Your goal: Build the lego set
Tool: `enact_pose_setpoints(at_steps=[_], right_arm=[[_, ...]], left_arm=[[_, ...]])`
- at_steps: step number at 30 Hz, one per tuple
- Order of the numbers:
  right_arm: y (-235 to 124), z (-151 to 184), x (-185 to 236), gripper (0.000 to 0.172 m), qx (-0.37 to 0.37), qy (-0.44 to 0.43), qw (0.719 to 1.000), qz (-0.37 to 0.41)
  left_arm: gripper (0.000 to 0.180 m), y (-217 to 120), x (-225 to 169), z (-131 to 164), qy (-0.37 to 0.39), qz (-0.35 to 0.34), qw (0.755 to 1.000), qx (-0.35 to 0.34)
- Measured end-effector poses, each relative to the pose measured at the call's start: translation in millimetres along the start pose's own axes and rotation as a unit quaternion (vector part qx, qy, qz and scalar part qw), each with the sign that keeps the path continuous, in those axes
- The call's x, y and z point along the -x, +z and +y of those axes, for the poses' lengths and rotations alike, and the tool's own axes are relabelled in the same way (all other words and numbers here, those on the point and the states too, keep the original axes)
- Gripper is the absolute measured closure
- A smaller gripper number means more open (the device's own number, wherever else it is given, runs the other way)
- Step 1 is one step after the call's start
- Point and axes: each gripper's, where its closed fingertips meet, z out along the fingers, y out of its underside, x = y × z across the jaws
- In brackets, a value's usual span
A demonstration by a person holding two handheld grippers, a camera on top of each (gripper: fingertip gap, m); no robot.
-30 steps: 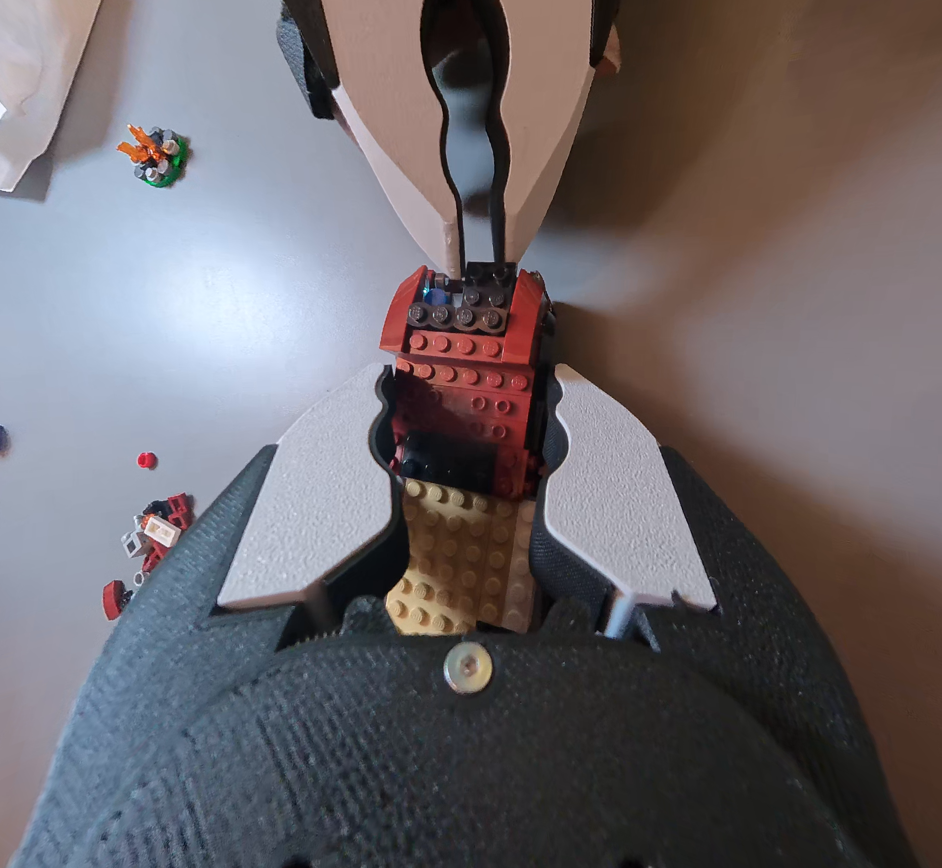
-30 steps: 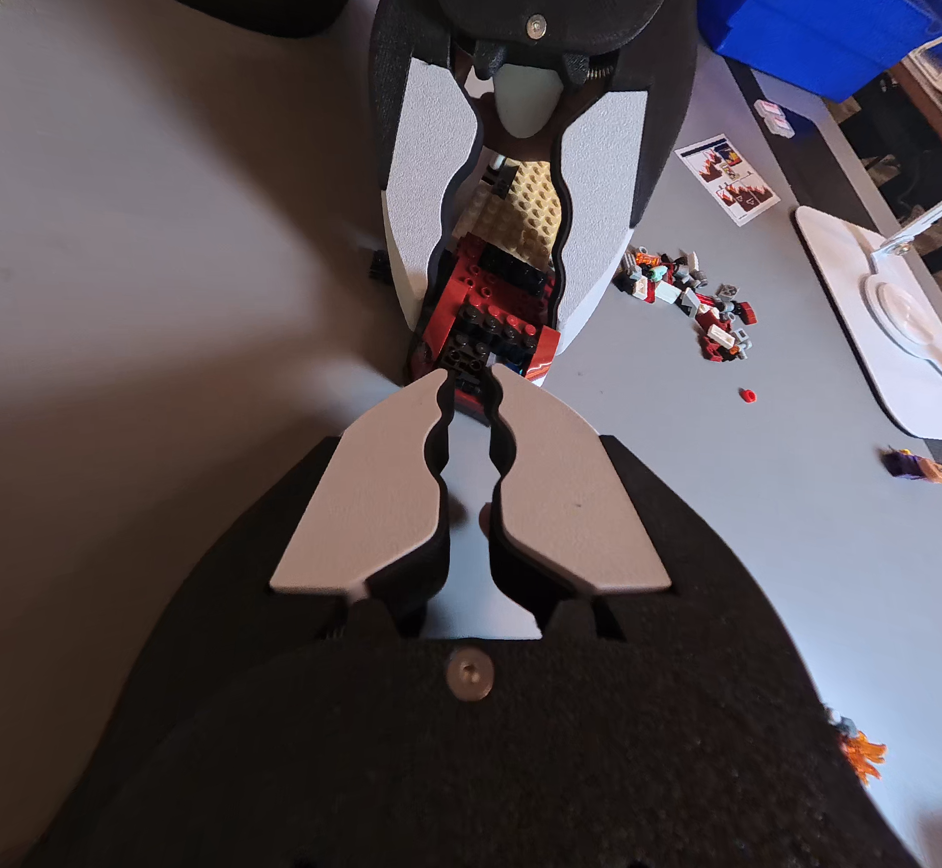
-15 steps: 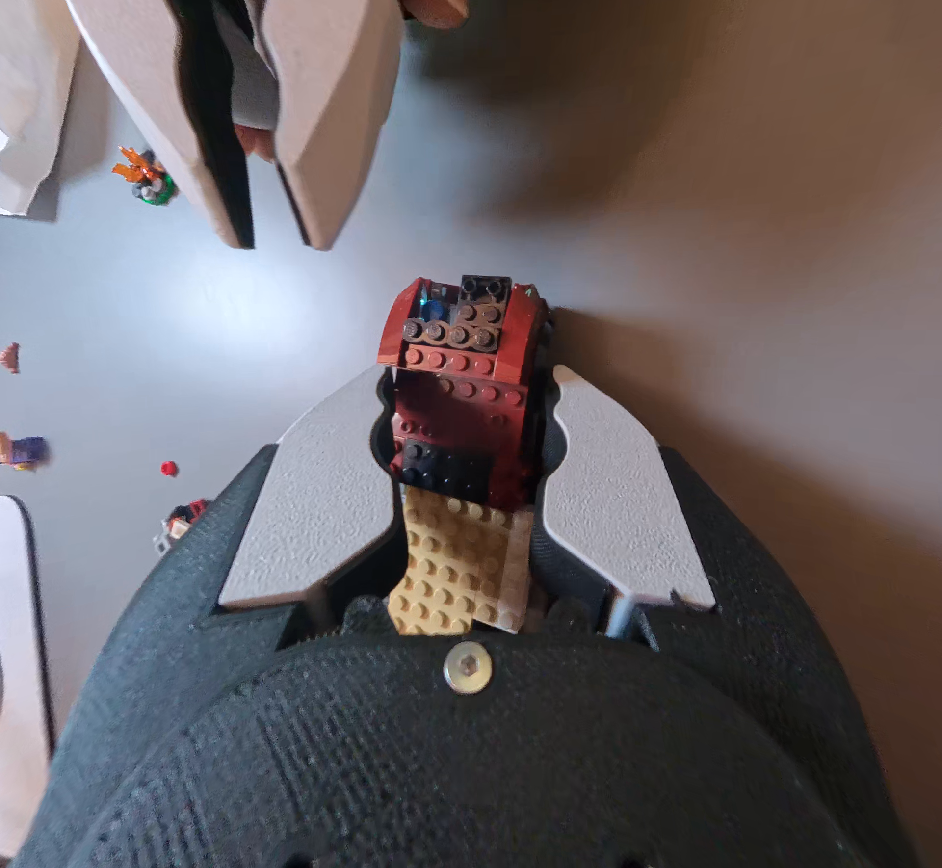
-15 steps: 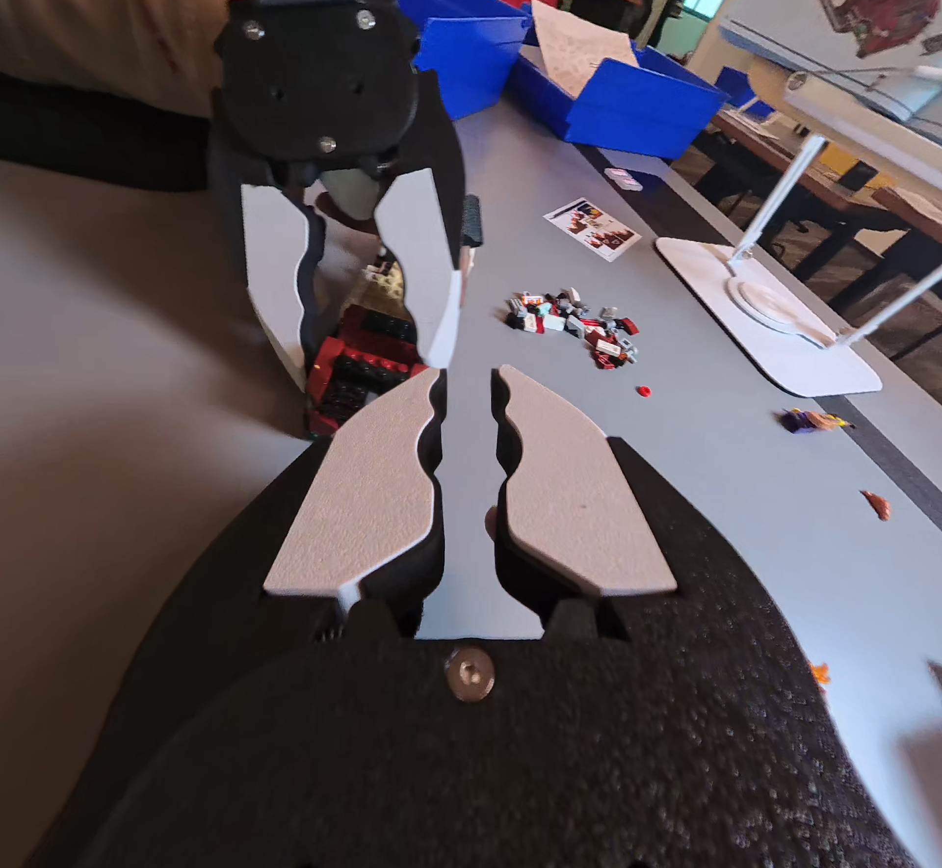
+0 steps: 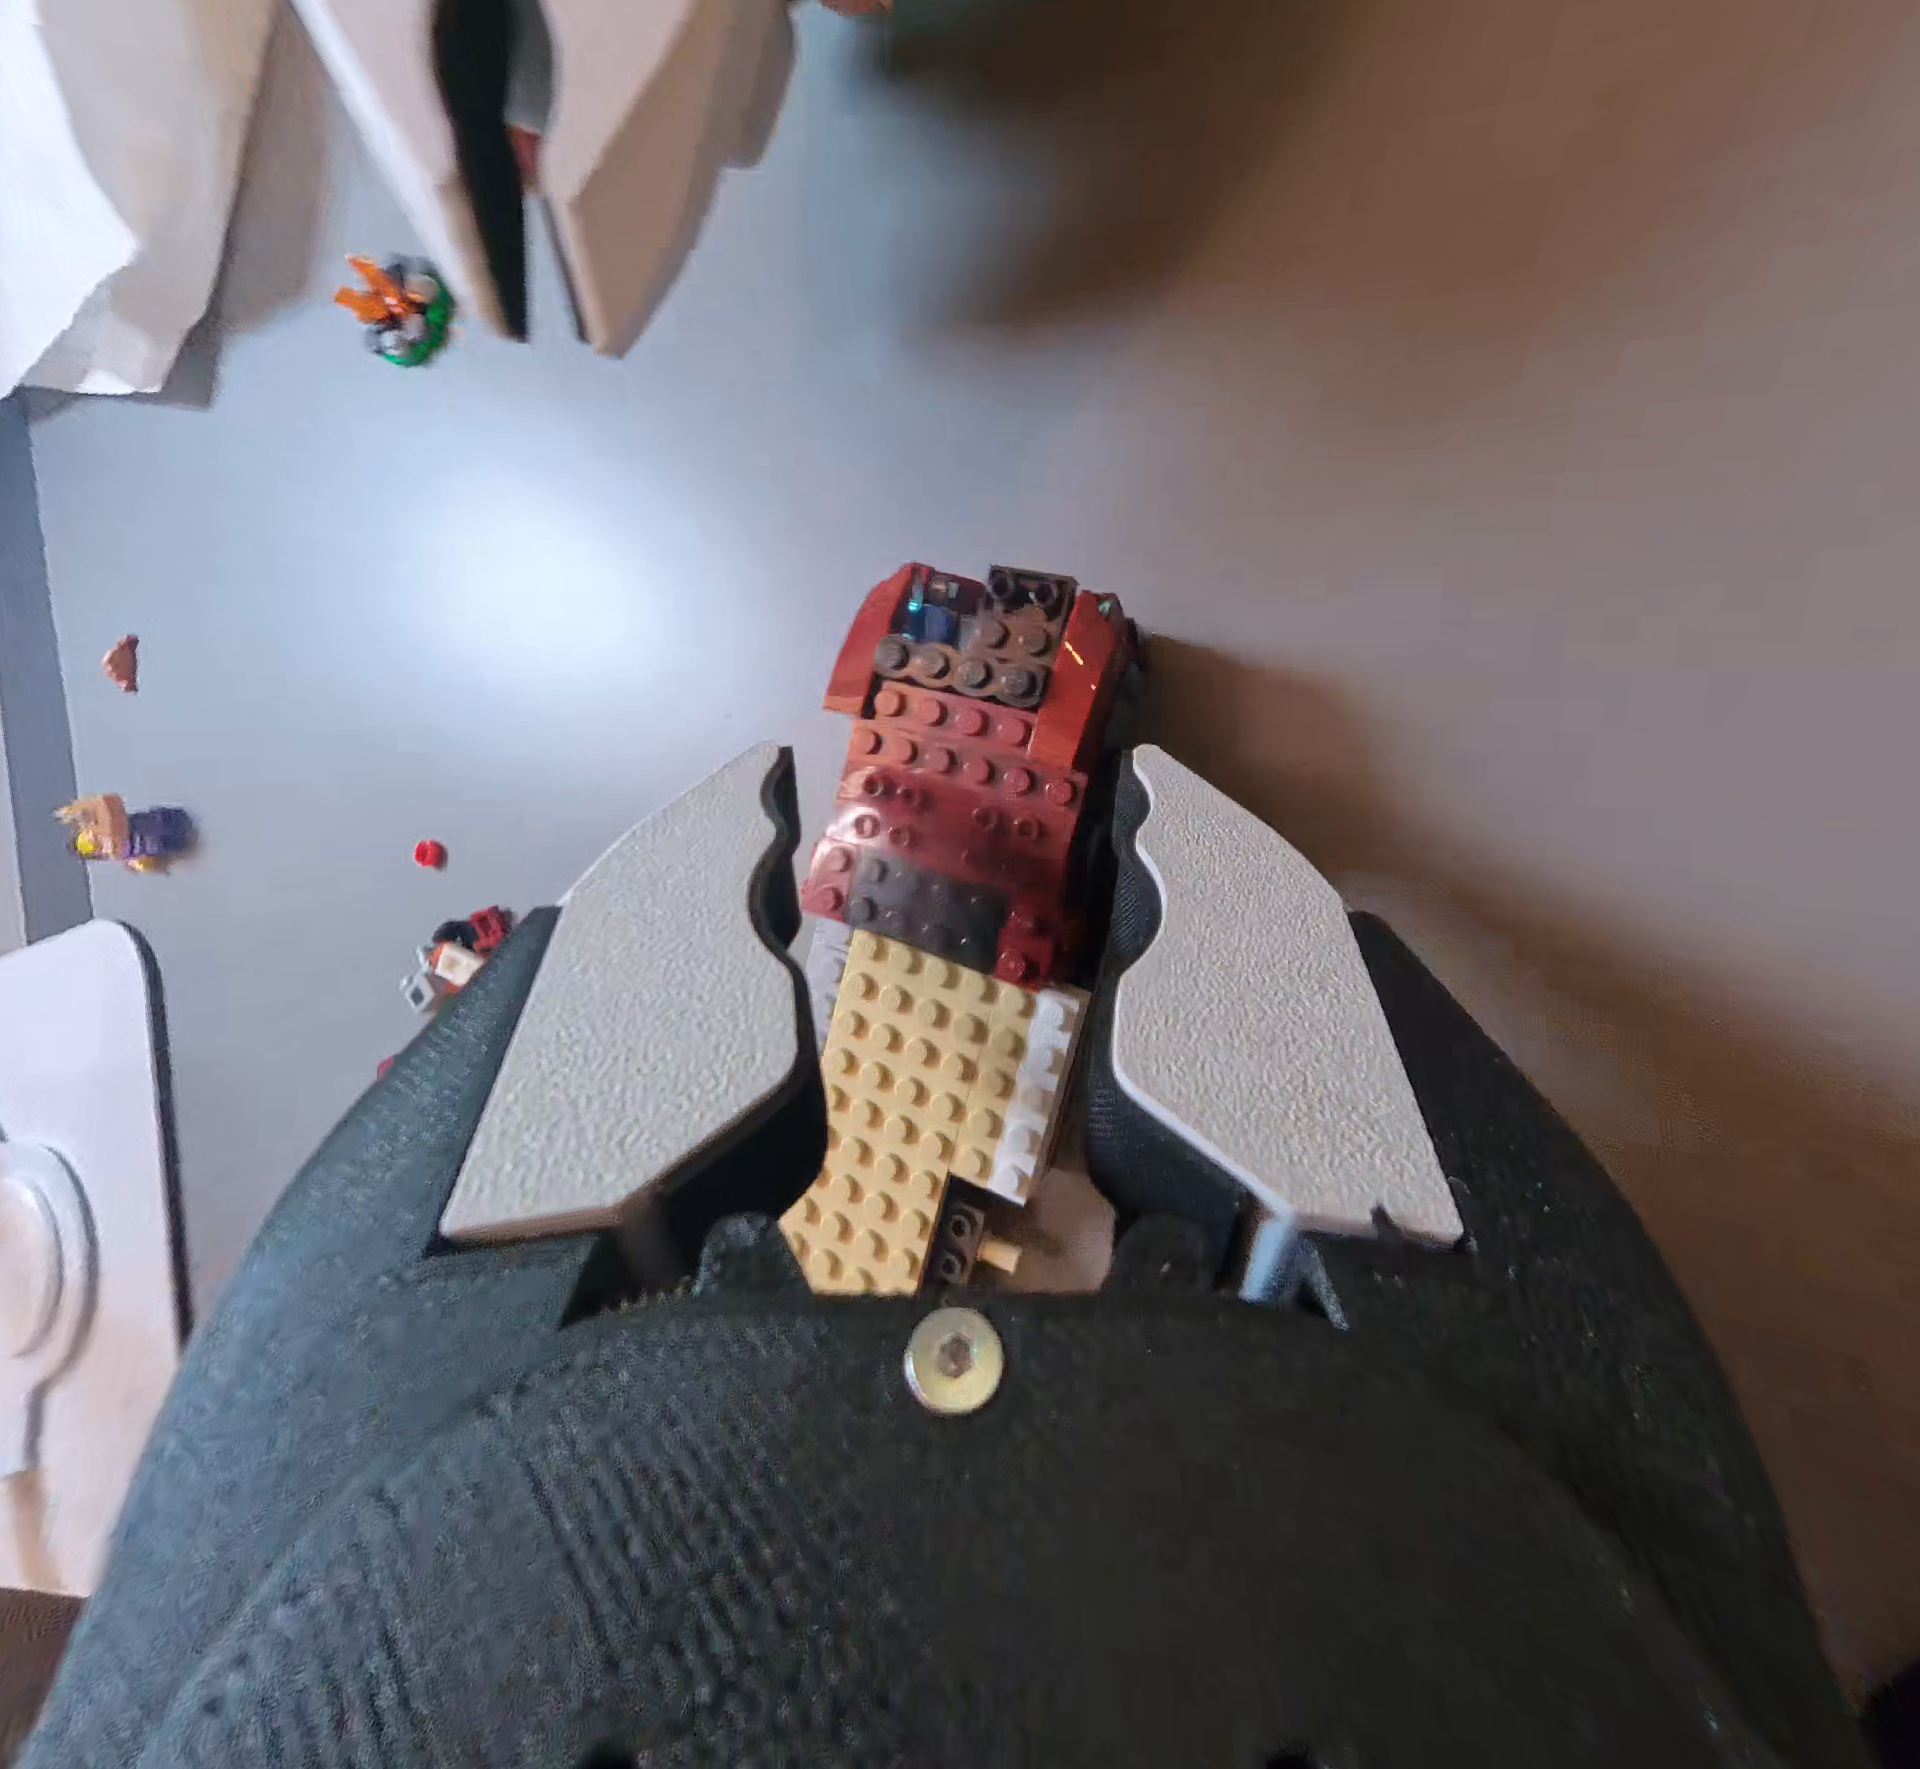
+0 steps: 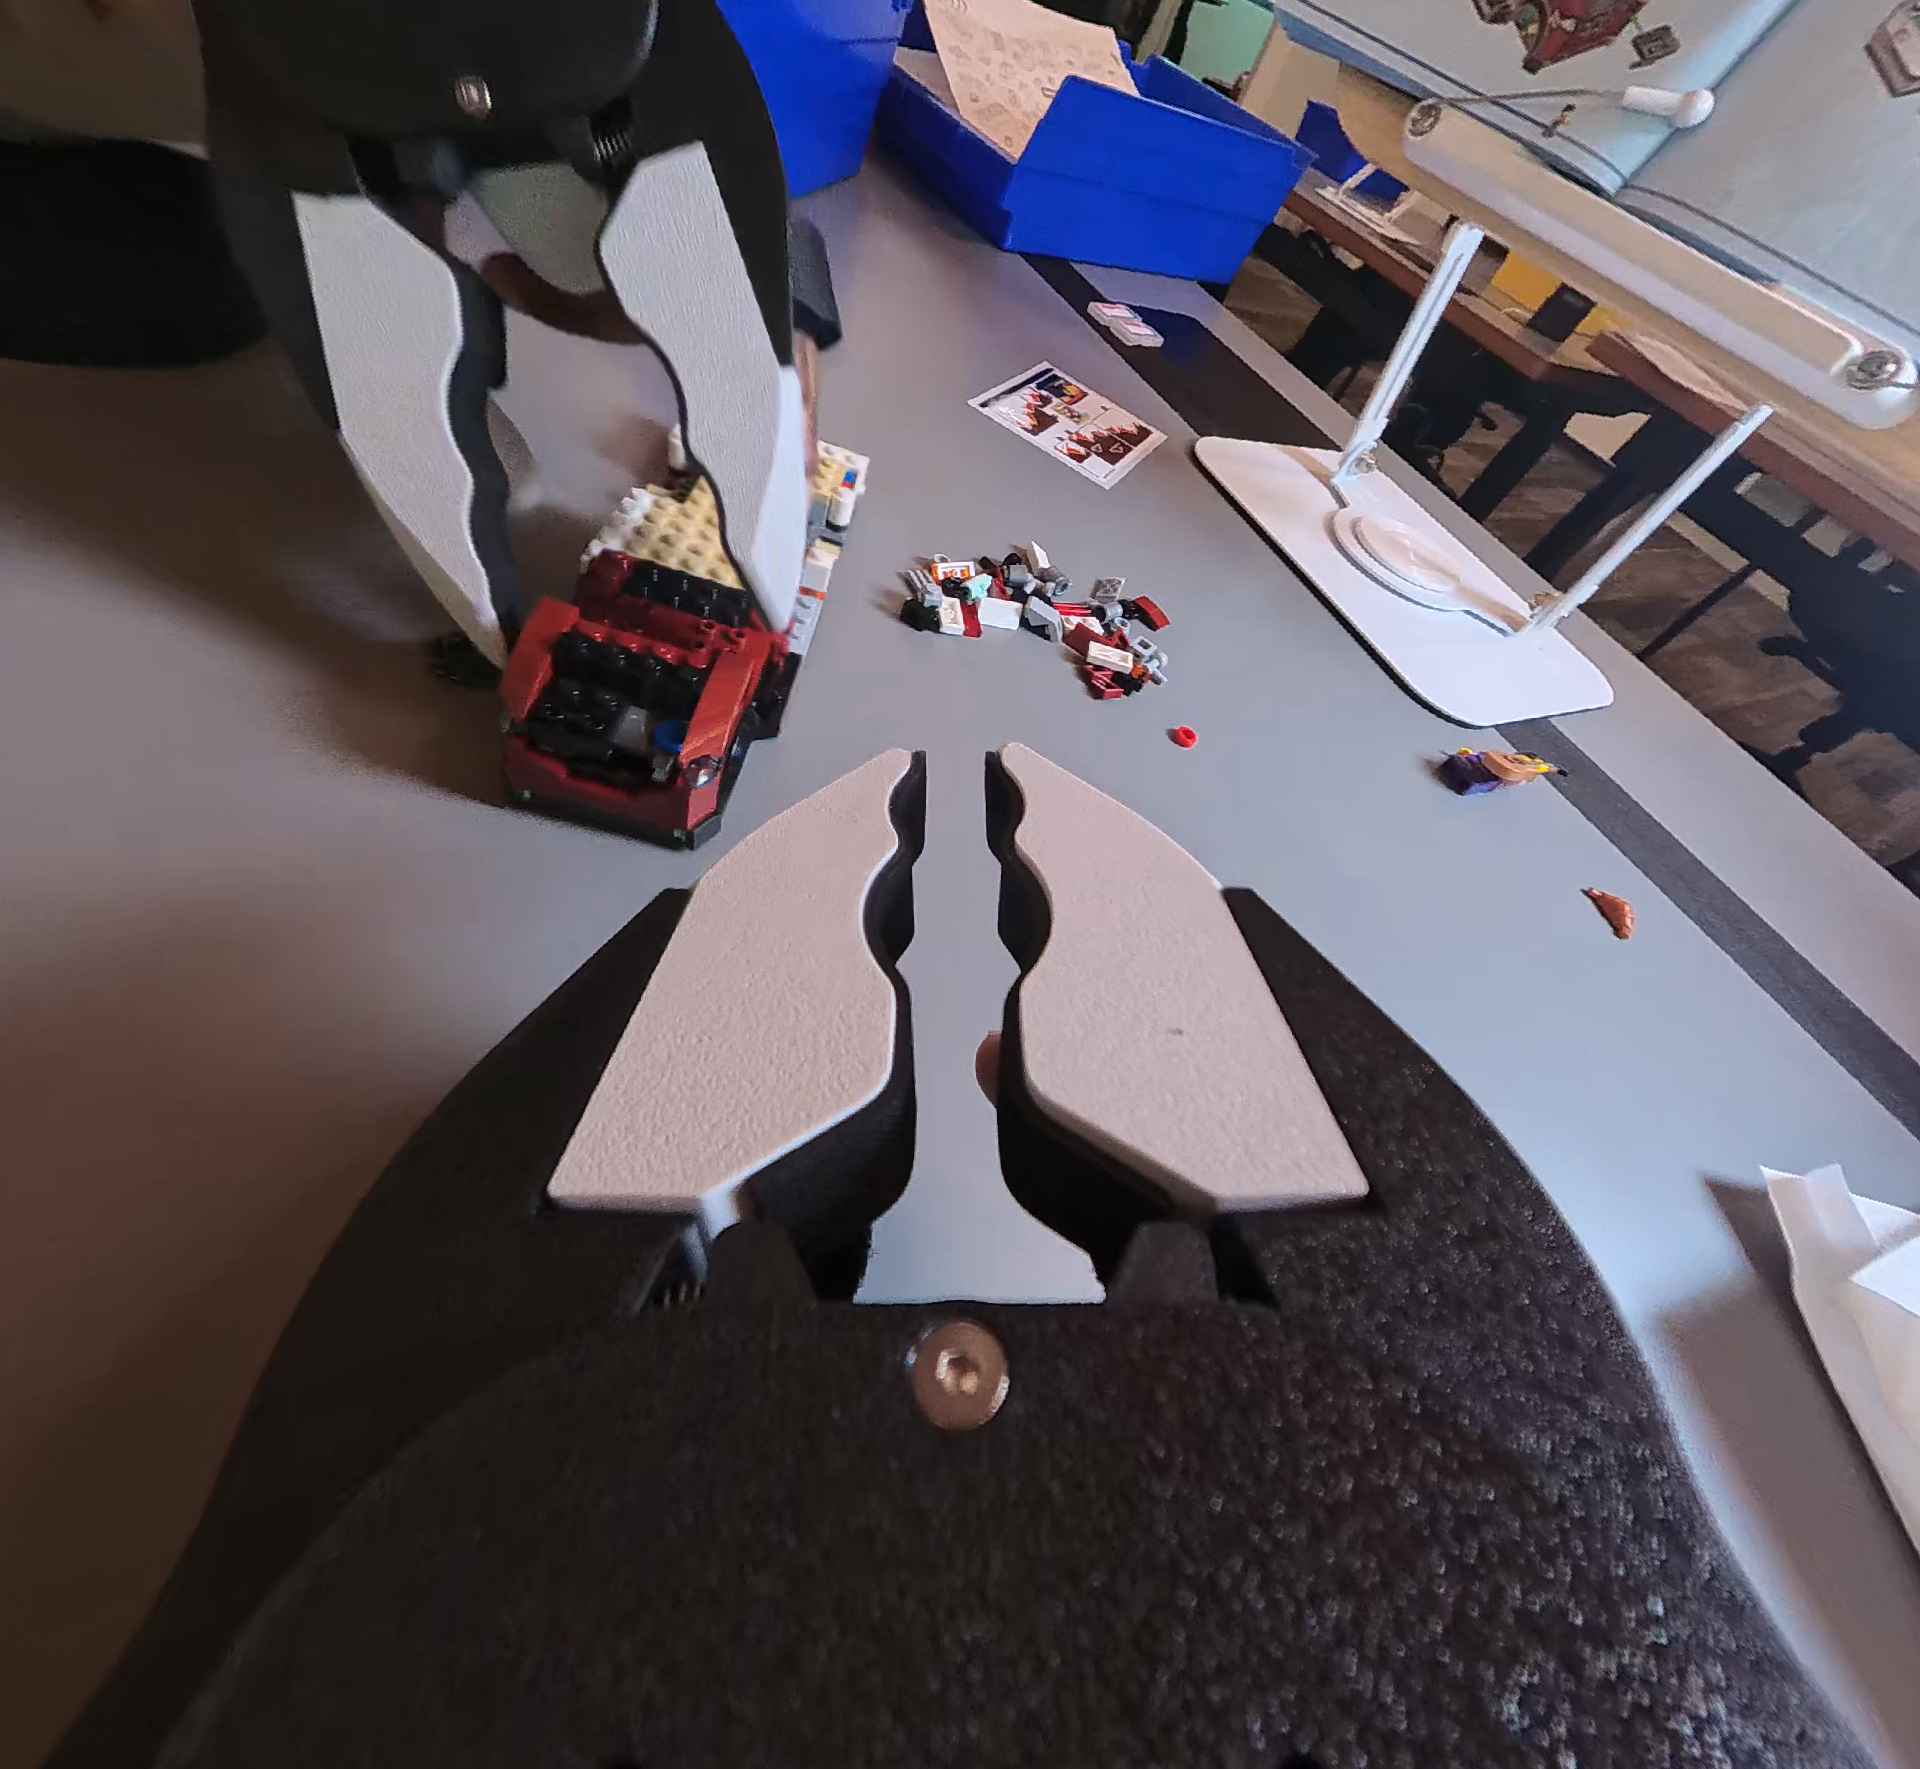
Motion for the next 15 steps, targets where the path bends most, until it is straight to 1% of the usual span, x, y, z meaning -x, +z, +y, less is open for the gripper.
enact_pose_setpoints(at_steps=[2, 4, 6, 8, 10, 13, 15], right_arm=[[-4, 1, -10, 0.161, 0.006, 0.007, 1.0, 0.025], [-6, 6, -19, 0.162, 0.021, 0.021, 0.999, 0.04], [-6, 13, -22, 0.161, 0.035, 0.037, 0.998, 0.037], [-7, 15, -23, 0.161, 0.038, 0.046, 0.998, 0.036], [-5, 17, -20, 0.161, 0.045, 0.048, 0.997, 0.03], [-1, 21, -13, 0.161, 0.058, 0.031, 0.998, 0.018], [1, 23, -9, 0.162, 0.064, 0.024, 0.998, 0.011]], left_arm=[[0.123, -16, 5, -4, -0.036, -0.018, 0.999, -0.029], [0.126, -26, 8, 1, -0.064, -0.045, 0.997, -0.027], [0.131, -32, 1, 6, -0.09, -0.058, 0.994, -0.02], [0.136, -34, -16, 7, -0.116, -0.047, 0.992, -0.017], [0.144, -32, -34, 8, -0.128, -0.031, 0.991, -0.012], [0.143, -23, -51, 14, -0.139, -0.005, 0.99, 0.011], [0.142, -15, -53, 18, -0.149, 0.008, 0.989, 0.02]])
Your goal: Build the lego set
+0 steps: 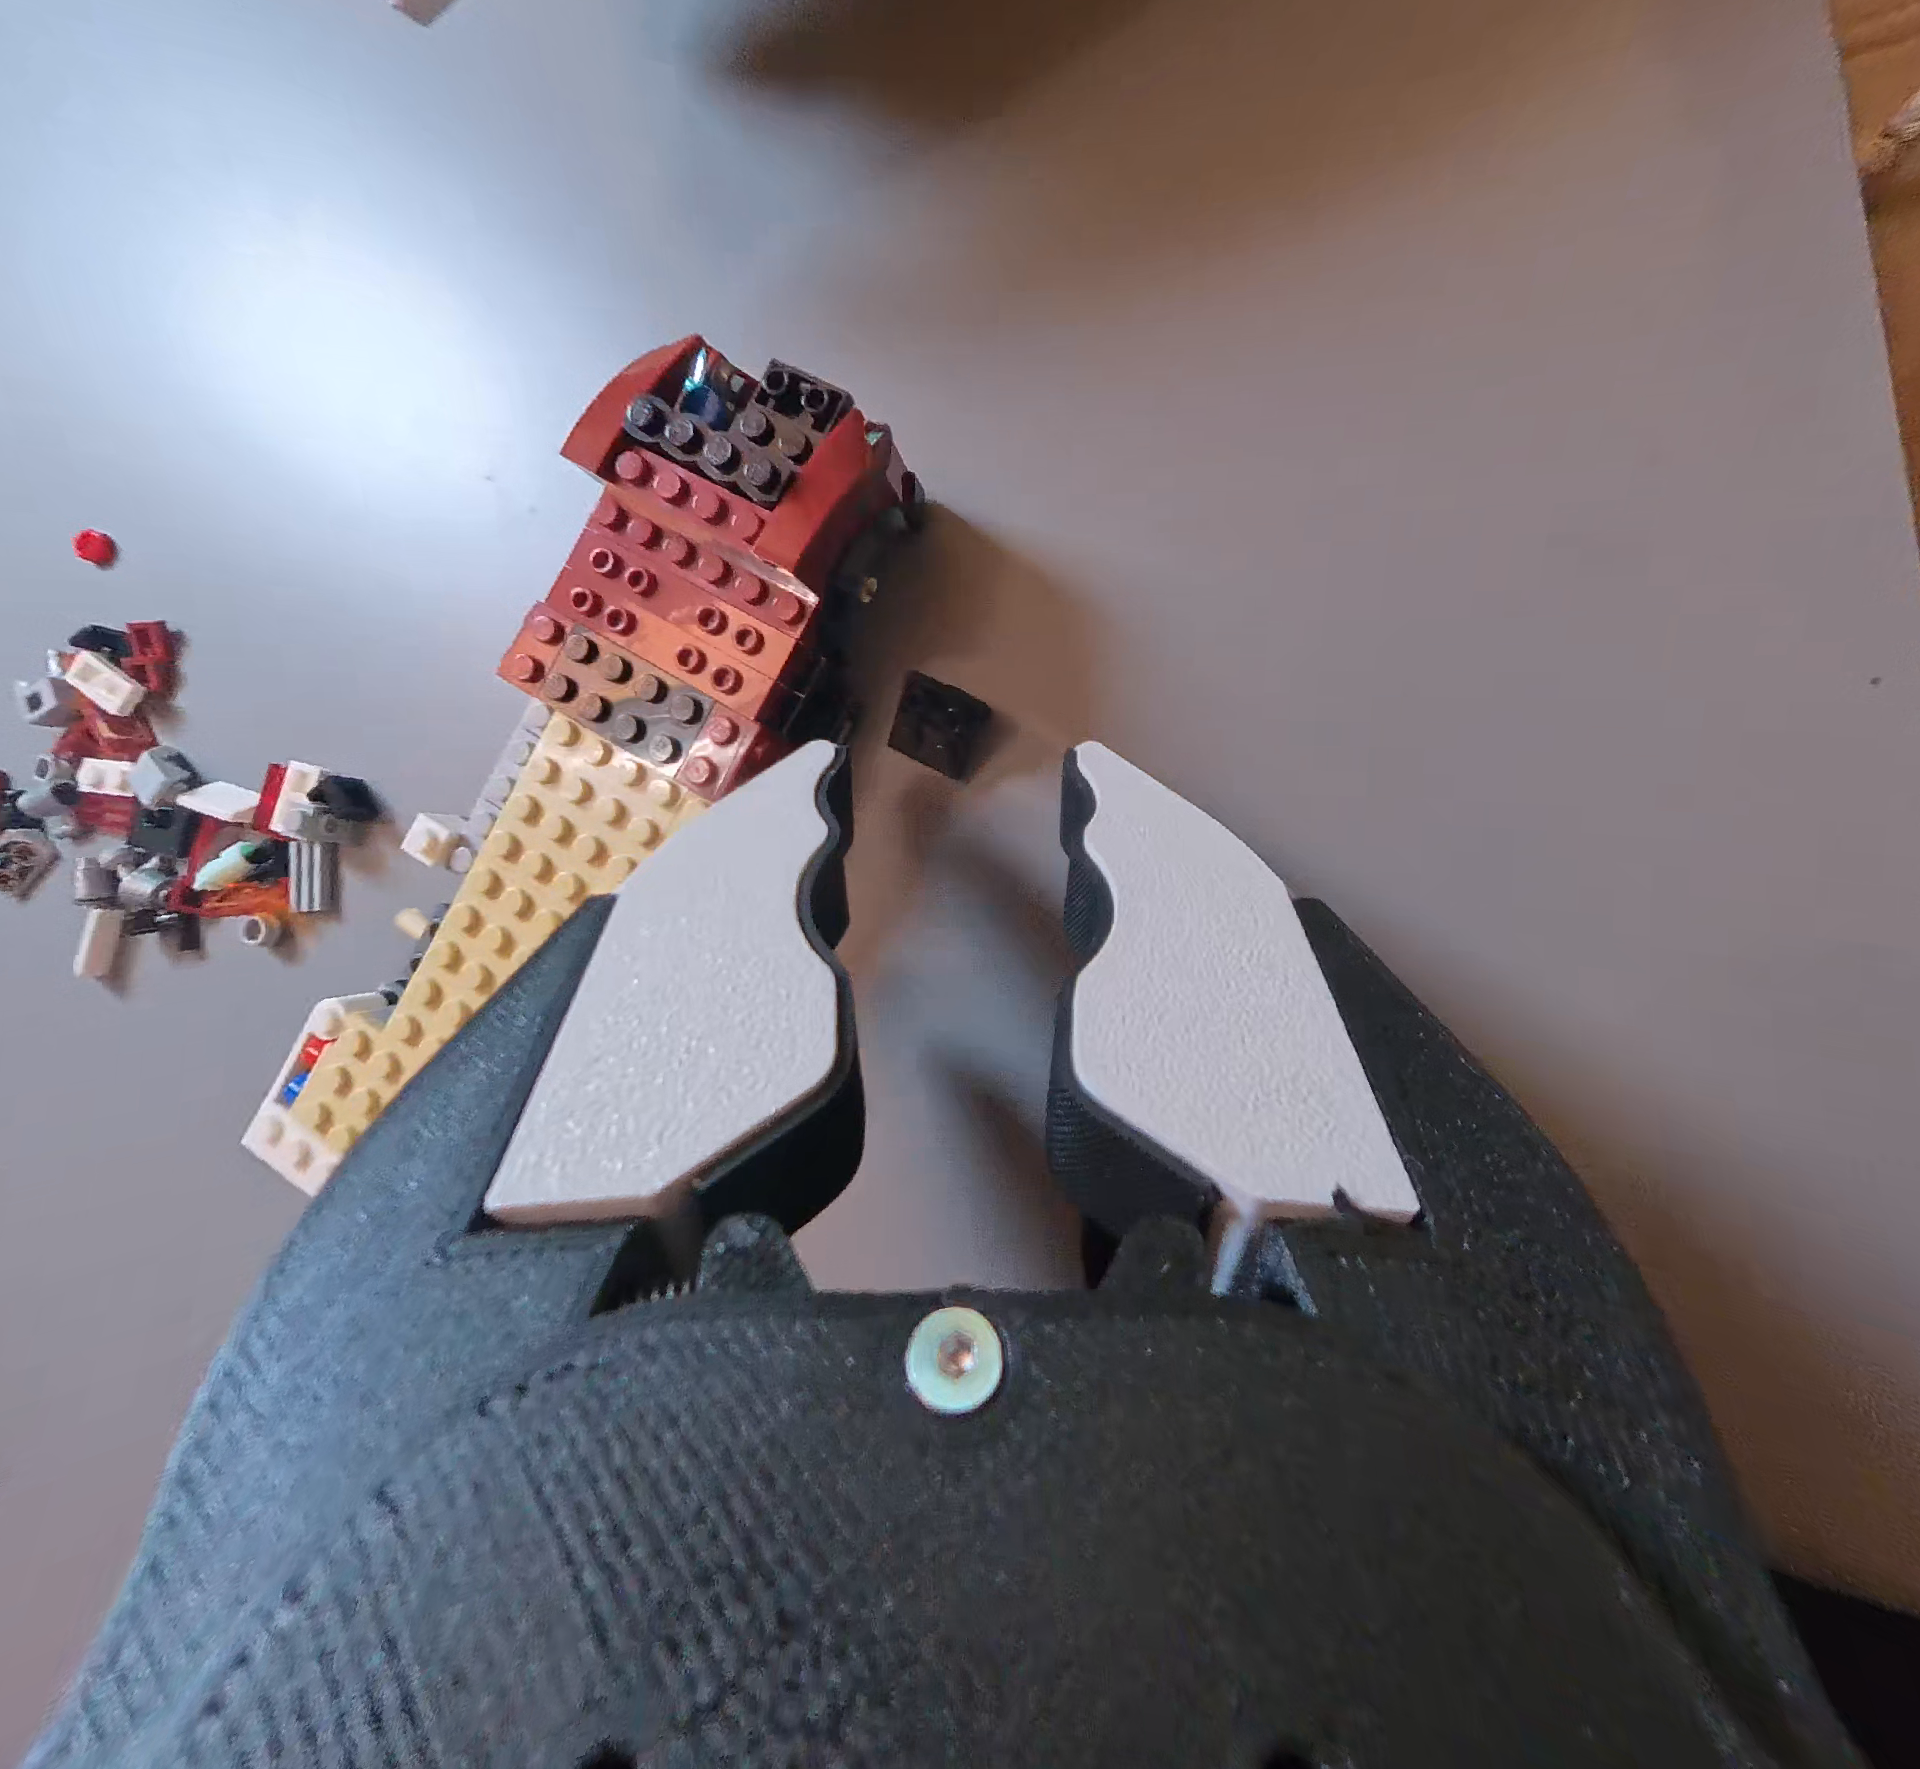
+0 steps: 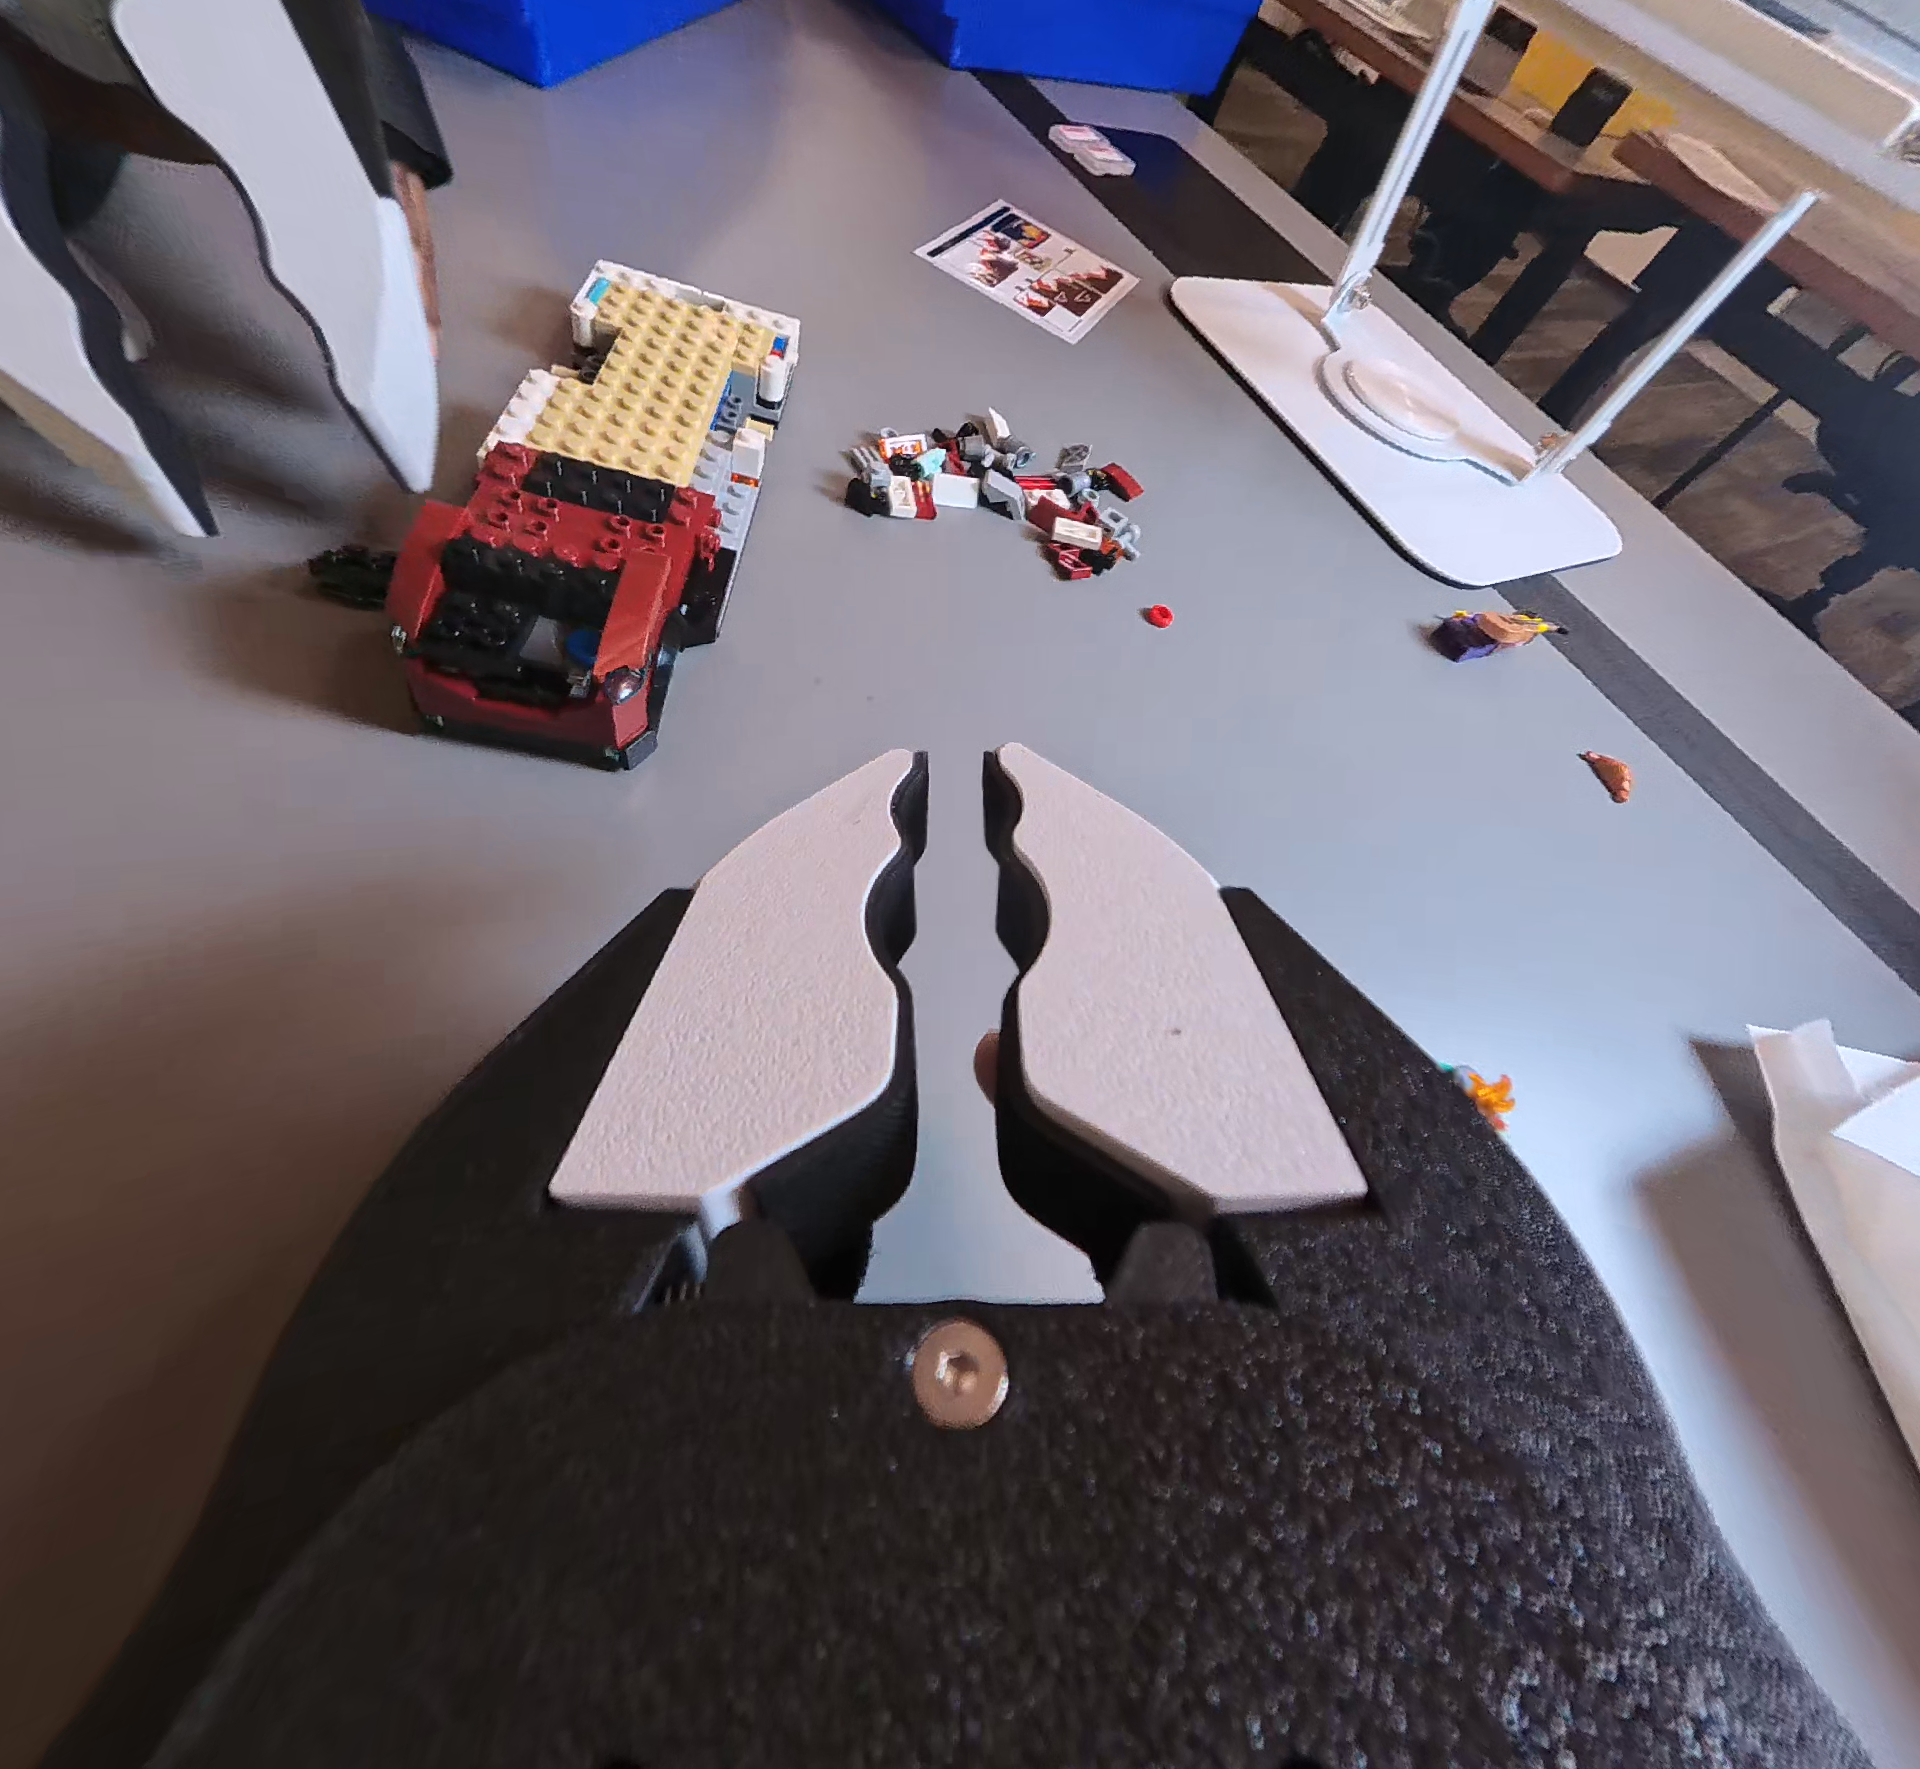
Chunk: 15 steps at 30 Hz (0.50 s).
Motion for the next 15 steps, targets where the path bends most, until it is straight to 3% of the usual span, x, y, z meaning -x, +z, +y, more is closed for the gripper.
enact_pose_setpoints(at_steps=[7, 8, 12, 15], right_arm=[[0, -1, 7, 0.162, -0.002, -0.008, 1.0, -0.016], [1, -1, 8, 0.162, -0.003, -0.007, 1.0, -0.018], [-1, -5, 13, 0.162, -0.015, -0.013, 0.999, -0.031], [-7, -18, 32, 0.162, -0.054, -0.015, 0.995, -0.085]], left_arm=[[0.155, 12, -2, 0, -0.005, 0.032, 0.999, 0.012], [0.162, 13, -2, -1, -0.005, 0.029, 1.0, 0.011], [0.164, 14, 2, -1, -0.003, 0.007, 1.0, 0.004], [0.165, 10, -1, -14, -0.006, 0.01, 0.999, -0.042]])
